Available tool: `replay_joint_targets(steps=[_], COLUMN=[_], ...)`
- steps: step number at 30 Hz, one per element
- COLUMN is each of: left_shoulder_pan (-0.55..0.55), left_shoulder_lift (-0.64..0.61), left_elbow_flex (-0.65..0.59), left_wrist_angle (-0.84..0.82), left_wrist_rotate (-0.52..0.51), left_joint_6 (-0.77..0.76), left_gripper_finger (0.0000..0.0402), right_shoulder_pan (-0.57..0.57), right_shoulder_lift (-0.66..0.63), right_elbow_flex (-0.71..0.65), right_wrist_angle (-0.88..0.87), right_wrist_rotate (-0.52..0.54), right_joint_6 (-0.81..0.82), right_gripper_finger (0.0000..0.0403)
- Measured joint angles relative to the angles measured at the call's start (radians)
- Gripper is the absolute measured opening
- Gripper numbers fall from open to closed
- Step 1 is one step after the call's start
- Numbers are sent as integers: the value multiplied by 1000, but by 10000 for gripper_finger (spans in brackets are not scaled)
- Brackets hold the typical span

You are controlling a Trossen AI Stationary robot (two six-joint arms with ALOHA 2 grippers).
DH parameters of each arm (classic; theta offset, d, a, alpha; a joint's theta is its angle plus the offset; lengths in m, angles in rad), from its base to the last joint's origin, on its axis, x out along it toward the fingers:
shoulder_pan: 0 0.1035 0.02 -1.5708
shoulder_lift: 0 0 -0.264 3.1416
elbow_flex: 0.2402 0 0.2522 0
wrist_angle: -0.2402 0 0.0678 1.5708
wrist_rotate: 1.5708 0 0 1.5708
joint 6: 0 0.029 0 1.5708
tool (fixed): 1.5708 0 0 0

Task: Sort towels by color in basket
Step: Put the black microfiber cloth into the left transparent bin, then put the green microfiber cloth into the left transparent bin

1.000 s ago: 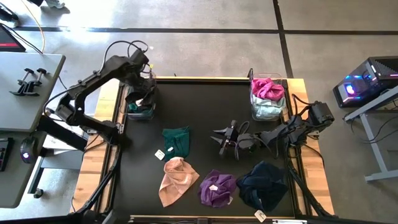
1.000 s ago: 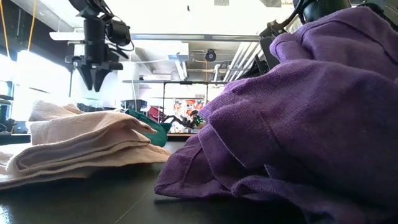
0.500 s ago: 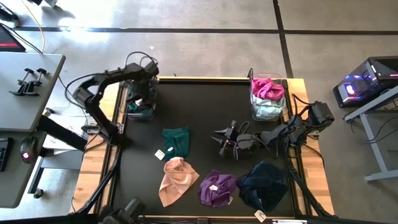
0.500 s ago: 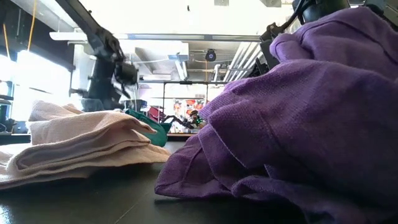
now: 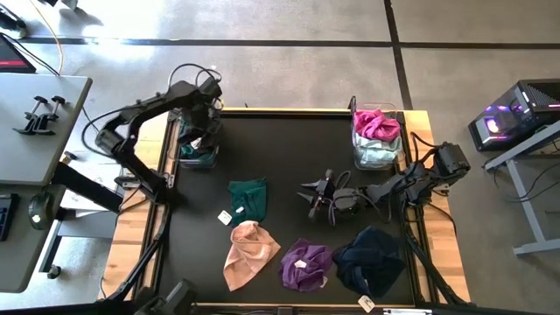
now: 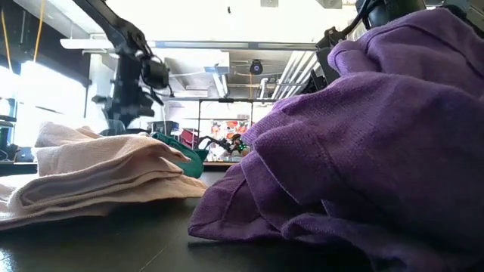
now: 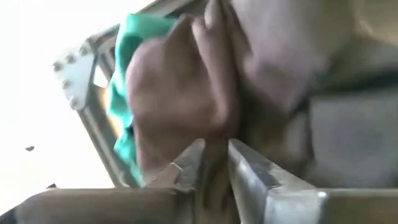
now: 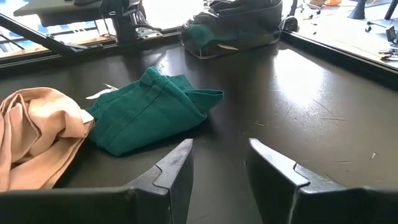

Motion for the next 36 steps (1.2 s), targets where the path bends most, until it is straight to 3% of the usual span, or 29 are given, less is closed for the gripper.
replay_joint_targets(steps=[6, 11, 19, 26, 32, 36], left_shoulder_pan=[-51, -217, -667, -1007, -1144, -1153], left_shoulder_lift=[-173, -307, -440, -438, -391, -350], left_elbow_flex=[46, 26, -231, -524, -678, -703], left_wrist_angle=[-114, -42, 379, 850, 1127, 1135], left_wrist_rotate=[18, 41, 92, 146, 138, 124], left_joint_6=[-60, -77, -63, 1, -161, -241], left_gripper_finger=[109, 115, 115, 115, 116, 130], right_shoulder_pan=[0, 0, 0, 0, -1, 0], right_shoulder_lift=[0, 0, 0, 0, 0, 0], right_elbow_flex=[0, 0, 0, 0, 0, 0], right_wrist_angle=[1, 1, 1, 1, 8, 18], right_wrist_rotate=[0, 0, 0, 0, 0, 0], right_joint_6=[0, 0, 0, 5, -3, 10], right_gripper_finger=[140, 140, 140, 140, 140, 140])
